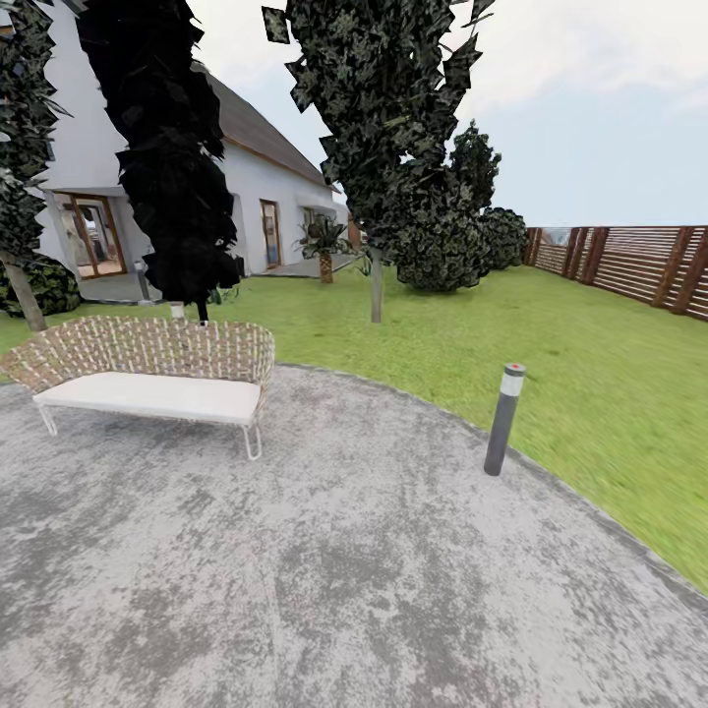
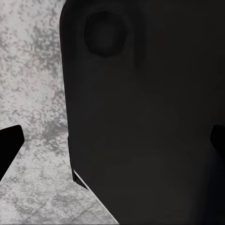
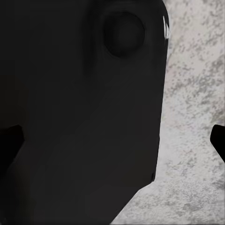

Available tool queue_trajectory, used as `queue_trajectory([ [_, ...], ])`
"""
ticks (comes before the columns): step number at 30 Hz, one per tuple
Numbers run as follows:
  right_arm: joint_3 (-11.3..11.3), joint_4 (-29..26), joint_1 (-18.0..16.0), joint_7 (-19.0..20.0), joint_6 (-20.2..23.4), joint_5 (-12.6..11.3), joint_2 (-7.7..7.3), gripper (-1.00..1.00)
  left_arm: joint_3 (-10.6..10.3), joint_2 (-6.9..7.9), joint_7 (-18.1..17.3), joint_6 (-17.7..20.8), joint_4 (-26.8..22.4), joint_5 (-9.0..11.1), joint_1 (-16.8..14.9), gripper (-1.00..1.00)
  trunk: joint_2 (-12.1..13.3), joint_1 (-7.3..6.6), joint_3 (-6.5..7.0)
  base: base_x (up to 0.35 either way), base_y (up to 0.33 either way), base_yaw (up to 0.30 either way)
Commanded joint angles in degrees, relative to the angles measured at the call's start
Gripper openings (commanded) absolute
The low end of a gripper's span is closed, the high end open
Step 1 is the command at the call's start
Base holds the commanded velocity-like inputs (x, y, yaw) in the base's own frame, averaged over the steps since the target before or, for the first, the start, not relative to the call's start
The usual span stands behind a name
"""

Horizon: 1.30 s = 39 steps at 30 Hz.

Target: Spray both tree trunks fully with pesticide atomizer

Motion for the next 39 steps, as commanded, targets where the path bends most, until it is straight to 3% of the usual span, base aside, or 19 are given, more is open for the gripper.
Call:
queue_trajectory([
  [1, 0.00, 0.00, -0.01, 0.00, 0.00, 0.00, 0.00, 1.00, 0.00, 0.00, 0.00, 0.00, 0.00, 0.00, -0.01, 1.00, -0.01, 0.00, -0.03, 0.000, 0.000, 0.000],
  [6, 0.01, -0.27, -0.18, 0.31, -0.02, 0.16, 0.26, 1.00, 0.19, -0.18, 0.09, -0.01, -0.09, 0.17, -0.01, 1.00, -0.01, 0.00, -0.03, 0.000, 0.000, 0.000],
  [11, 0.01, -1.64, -0.64, 0.27, -0.03, 0.16, 1.73, 1.00, 0.30, -0.59, 0.09, 0.00, -0.09, 0.17, -0.01, 1.00, -0.01, 0.00, -0.03, 0.000, 0.000, 0.000],
  [26, 0.00, -4.31, -0.80, 0.18, -0.45, 0.18, 1.50, 1.00, 0.01, -0.62, 0.10, -0.08, -0.81, 0.19, -0.14, 1.00, -0.01, 0.00, -0.03, 0.000, 0.000, 0.000],
  [31, -0.16, -5.39, -0.80, 0.17, -2.05, 0.11, 0.16, 1.00, 0.07, 0.10, 0.09, -0.08, -2.43, 0.11, -0.33, 1.00, -0.01, 0.00, -0.03, 0.000, 0.000, 0.000],
  [39, -0.23, -7.98, -0.85, 0.11, -4.62, 0.10, -1.82, 1.00, 0.53, 2.60, 0.16, -0.19, -5.02, 0.15, -2.12, 1.00, -0.01, 0.00, -0.03, 0.000, 0.000, 0.000],
])
